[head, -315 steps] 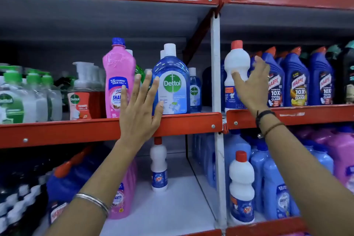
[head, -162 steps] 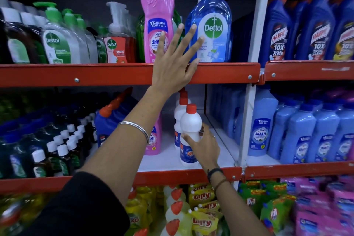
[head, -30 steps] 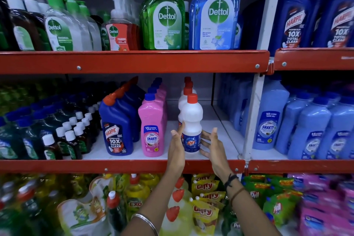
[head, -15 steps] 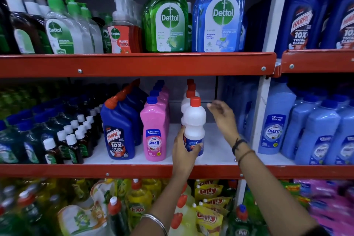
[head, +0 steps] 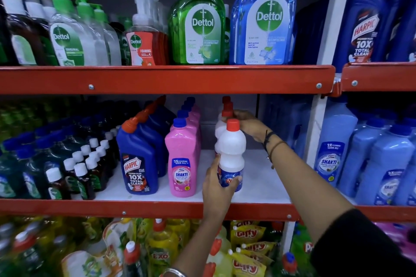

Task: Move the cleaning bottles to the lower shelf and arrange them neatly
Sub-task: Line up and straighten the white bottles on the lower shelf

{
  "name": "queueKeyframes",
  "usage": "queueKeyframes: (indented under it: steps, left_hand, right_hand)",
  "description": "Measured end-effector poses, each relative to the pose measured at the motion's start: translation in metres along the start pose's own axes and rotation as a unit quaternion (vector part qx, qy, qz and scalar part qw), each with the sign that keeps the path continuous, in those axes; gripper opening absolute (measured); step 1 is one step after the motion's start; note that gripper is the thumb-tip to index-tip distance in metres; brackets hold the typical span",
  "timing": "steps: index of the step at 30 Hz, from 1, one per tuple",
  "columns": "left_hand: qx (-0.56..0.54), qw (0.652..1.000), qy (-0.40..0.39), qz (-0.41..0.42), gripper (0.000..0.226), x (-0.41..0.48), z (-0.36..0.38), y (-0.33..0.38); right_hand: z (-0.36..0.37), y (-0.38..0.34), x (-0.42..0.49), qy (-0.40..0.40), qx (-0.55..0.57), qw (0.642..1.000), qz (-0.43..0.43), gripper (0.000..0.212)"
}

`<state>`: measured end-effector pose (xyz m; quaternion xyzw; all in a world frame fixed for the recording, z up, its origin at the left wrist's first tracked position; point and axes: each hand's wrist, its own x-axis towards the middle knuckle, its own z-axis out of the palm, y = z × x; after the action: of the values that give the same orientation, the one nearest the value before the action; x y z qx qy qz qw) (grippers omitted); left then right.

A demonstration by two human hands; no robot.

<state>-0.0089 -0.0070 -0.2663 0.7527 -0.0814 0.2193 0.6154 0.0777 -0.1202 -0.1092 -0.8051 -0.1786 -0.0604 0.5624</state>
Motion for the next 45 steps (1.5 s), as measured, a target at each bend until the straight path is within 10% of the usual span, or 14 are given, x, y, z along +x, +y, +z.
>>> queueKeyframes:
  steps: [37, 45]
  left_hand:
    - [0.019, 0.999, 0.011, 0.027, 0.073, 0.002, 0.003, -0.004]
    - [-0.035, 0.998, -0.002, 0.044, 0.062, -0.005, -0.007, 0.004]
  right_hand:
    - [-0.005, 0.015, 0.014, 0.073, -0.028, 0.997, -0.018, 0.017]
    - [-0.004, 0.035, -0.04, 0.181, 0.048, 0.982, 0.037, 0.056]
